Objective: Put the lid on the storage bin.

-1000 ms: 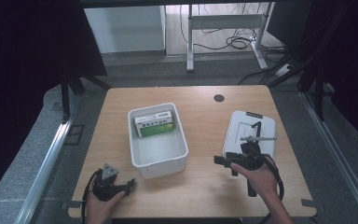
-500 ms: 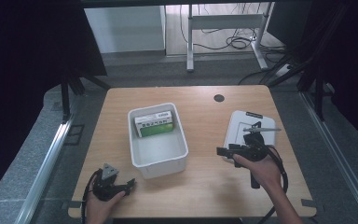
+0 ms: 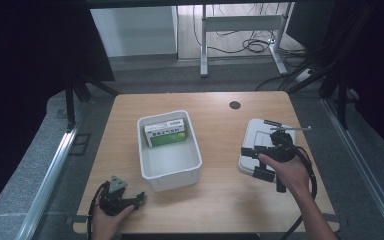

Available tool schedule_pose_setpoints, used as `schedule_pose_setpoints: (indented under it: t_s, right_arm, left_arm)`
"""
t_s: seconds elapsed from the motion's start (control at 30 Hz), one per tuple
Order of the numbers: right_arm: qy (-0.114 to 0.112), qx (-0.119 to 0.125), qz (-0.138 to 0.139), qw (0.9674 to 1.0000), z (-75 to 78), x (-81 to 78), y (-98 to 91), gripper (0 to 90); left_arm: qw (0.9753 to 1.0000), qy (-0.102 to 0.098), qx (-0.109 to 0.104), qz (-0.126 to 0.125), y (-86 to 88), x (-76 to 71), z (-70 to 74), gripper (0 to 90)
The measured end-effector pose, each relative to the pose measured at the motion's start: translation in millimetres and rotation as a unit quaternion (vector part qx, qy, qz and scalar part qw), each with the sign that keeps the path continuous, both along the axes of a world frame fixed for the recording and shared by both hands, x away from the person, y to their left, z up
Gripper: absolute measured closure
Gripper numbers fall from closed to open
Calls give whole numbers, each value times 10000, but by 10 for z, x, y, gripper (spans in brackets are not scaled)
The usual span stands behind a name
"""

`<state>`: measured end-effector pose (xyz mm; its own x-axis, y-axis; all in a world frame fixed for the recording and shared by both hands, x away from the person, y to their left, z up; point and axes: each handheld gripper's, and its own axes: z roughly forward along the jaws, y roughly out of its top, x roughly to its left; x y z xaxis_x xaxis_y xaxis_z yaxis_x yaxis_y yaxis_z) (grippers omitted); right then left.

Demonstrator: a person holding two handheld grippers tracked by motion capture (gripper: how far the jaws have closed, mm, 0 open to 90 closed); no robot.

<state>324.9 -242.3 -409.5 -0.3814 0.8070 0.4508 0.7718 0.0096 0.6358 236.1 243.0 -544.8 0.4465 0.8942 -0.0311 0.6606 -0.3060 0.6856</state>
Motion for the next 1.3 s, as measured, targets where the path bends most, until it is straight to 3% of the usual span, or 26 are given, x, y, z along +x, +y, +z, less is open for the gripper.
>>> schedule_pose_setpoints:
  t_s: [0.23,0.67,1.3]
  right_arm:
    - [96,35,-174,9998,79,74,-84,352]
    - [189,-134,-481,9986,221,183,-204,367]
    - [411,-348,-959,9939,200,336,-428,378]
  left_arm:
    - [10000,1,-13,15,-2,-2,-1,143]
    - [10000,-1,-13,14,-3,-2,-1,142]
    - [10000,7,-21,5,-3,-6,-1,141]
